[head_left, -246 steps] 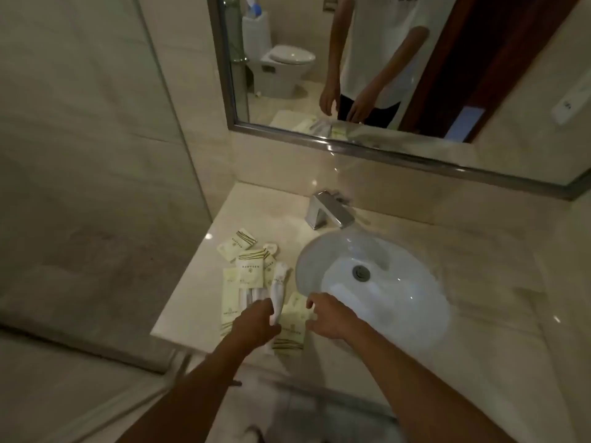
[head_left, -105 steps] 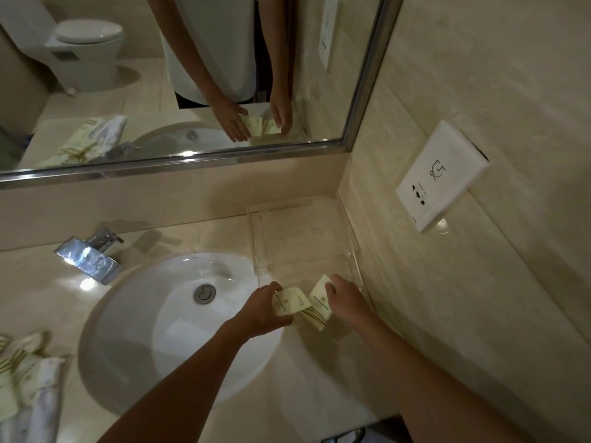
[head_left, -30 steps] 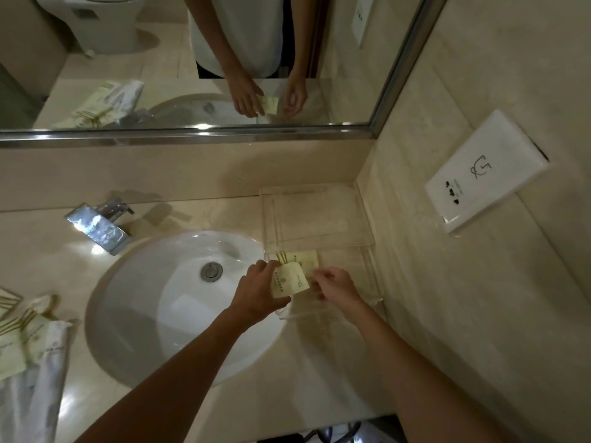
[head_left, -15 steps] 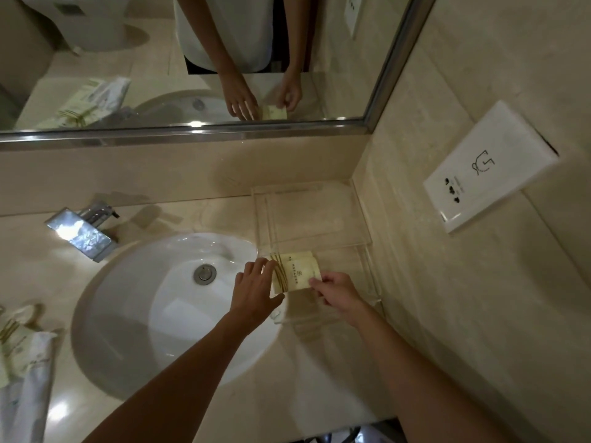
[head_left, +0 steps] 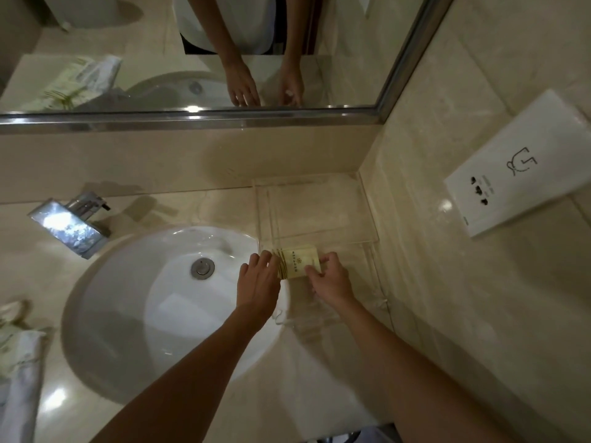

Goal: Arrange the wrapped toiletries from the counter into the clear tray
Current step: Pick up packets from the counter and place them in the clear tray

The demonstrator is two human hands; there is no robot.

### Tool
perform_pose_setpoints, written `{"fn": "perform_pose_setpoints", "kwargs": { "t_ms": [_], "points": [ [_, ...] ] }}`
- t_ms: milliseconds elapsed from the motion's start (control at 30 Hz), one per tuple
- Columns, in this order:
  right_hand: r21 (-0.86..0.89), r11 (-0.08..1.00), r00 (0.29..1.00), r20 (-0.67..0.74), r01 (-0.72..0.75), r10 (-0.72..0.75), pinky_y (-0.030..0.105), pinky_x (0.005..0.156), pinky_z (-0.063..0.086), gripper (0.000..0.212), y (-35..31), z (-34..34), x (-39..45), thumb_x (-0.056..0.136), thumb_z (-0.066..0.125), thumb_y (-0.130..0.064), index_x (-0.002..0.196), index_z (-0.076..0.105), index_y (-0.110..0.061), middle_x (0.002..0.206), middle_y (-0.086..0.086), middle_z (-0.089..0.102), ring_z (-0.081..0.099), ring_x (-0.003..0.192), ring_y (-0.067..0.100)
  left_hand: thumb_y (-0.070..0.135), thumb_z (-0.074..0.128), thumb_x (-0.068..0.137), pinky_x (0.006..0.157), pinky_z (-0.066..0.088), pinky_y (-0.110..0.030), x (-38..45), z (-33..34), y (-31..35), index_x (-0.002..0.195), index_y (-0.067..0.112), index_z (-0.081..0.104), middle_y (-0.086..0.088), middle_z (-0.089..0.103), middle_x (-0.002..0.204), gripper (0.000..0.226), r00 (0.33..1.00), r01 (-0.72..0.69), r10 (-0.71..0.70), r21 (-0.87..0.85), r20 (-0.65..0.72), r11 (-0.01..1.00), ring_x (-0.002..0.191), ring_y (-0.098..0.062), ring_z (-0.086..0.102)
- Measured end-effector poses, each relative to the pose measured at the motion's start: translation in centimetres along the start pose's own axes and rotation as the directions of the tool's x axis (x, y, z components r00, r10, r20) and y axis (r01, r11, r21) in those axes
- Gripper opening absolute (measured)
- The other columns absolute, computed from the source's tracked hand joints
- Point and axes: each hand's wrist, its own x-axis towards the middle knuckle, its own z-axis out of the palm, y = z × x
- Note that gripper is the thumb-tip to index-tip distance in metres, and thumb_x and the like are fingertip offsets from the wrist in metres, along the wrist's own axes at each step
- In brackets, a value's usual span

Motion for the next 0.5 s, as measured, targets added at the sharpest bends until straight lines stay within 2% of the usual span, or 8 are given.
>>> {"fn": "perform_pose_setpoints", "kwargs": {
  "t_ms": [100, 233, 333, 500],
  "points": [
    [-0.035, 0.999, 1.000, 0.010, 0.016, -0.016, 0.021, 0.054, 0.043, 0.023, -0.4, 0.1, 0.0, 0.090, 0.063, -0.034, 0.101, 0.045, -0.024, 0.092, 0.002, 0.068, 0.064, 0.070, 0.014, 0.011, 0.058, 0.084, 0.085, 0.041, -0.033, 0.4, -0.1, -0.2, 0.117, 0.016, 0.051, -0.001, 0.055, 0.123, 0.034, 1.000, -0.005, 0.005, 0.009, -0.004, 1.000, 0.106, -0.024, 0.048],
    [-0.069, 0.998, 0.999, 0.034, 0.012, -0.010, 0.022, 0.053, 0.042, 0.027, -0.6, -0.2, -0.1, 0.090, 0.061, -0.038, 0.108, 0.046, -0.023, 0.084, -0.005, 0.063, 0.061, 0.069, 0.010, 0.020, 0.062, 0.085, 0.088, 0.042, -0.033, 0.4, 0.1, -0.5, 0.121, 0.015, 0.050, -0.001, 0.053, 0.128, 0.038, 0.999, -0.032, 0.032, 0.015, 0.005, 0.999, 0.111, -0.023, 0.048],
    [-0.148, 0.989, 1.000, 0.010, 0.003, -0.001, 0.028, 0.058, 0.045, 0.028, -0.6, -0.7, -0.7, 0.092, 0.057, -0.040, 0.108, 0.043, -0.023, 0.093, 0.001, 0.064, 0.063, 0.077, 0.018, 0.023, 0.061, 0.085, 0.088, 0.042, -0.034, 0.0, -0.1, -0.5, 0.118, 0.015, 0.051, -0.003, 0.052, 0.127, 0.035, 0.999, -0.046, 0.046, -0.007, -0.003, 0.999, 0.111, -0.023, 0.049],
    [-0.302, 0.951, 0.997, -0.022, 0.062, -0.072, 0.033, 0.064, 0.051, 0.010, -1.5, -1.6, -1.9, 0.089, 0.056, -0.029, 0.093, 0.049, -0.022, 0.092, 0.003, 0.065, 0.065, 0.082, 0.024, 0.021, 0.058, 0.086, 0.084, 0.044, -0.033, -1.1, -2.0, -0.9, 0.113, 0.014, 0.053, -0.004, 0.055, 0.118, 0.028, 0.996, -0.082, 0.080, -0.058, -0.034, 0.995, 0.103, -0.024, 0.051]
  ]
}}
